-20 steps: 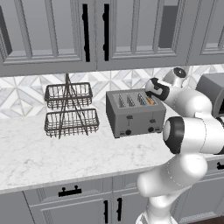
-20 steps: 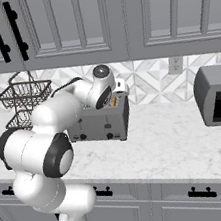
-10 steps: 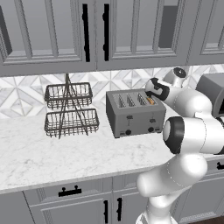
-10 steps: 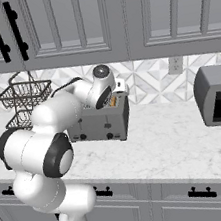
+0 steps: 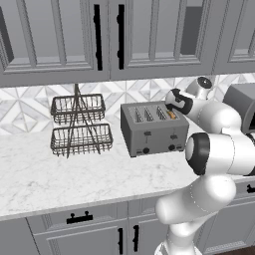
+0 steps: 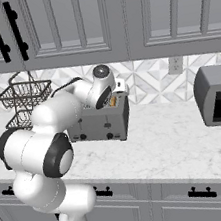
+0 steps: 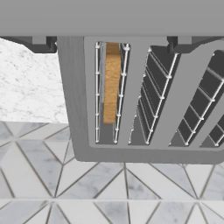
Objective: Start the toaster. Once the lever pops up, take the bread to the plate on the dining counter.
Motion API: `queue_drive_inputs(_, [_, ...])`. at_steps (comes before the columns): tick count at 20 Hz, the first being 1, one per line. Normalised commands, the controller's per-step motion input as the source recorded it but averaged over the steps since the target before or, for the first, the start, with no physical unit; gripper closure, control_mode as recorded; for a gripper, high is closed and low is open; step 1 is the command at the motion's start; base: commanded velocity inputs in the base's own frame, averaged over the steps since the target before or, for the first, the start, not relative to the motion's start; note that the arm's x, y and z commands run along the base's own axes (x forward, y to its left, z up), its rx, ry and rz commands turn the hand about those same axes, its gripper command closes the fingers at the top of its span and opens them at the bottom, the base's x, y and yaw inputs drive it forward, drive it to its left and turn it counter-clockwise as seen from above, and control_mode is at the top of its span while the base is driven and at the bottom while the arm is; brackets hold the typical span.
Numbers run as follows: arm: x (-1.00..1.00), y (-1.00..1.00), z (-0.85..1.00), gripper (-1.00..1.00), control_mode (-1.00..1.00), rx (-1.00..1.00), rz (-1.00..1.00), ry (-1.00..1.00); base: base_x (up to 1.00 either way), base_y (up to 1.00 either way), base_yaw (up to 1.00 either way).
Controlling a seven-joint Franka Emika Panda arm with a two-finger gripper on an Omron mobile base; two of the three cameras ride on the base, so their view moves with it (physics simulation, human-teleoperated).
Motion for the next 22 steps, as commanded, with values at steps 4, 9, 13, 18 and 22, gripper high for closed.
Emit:
queue_drive_inputs(4, [0.00, 0.00, 0.00, -1.00, -1.00, 0.00, 0.00, 0.00, 0.00, 0.00, 0.00])
queue_drive_inputs(9, [0.00, 0.00, 0.00, -1.00, -1.00, 0.00, 0.00, 0.00, 0.00, 0.00, 0.00])
queue_drive_inputs(13, [0.00, 0.00, 0.00, -1.00, -1.00, 0.00, 0.00, 0.00, 0.00, 0.00, 0.00])
queue_drive_inputs(18, [0.00, 0.00, 0.00, -1.00, -1.00, 0.00, 0.00, 0.00, 0.00, 0.00, 0.00])
queue_drive_inputs(22, [0.00, 0.00, 0.00, -1.00, -1.00, 0.00, 0.00, 0.00, 0.00, 0.00, 0.00])
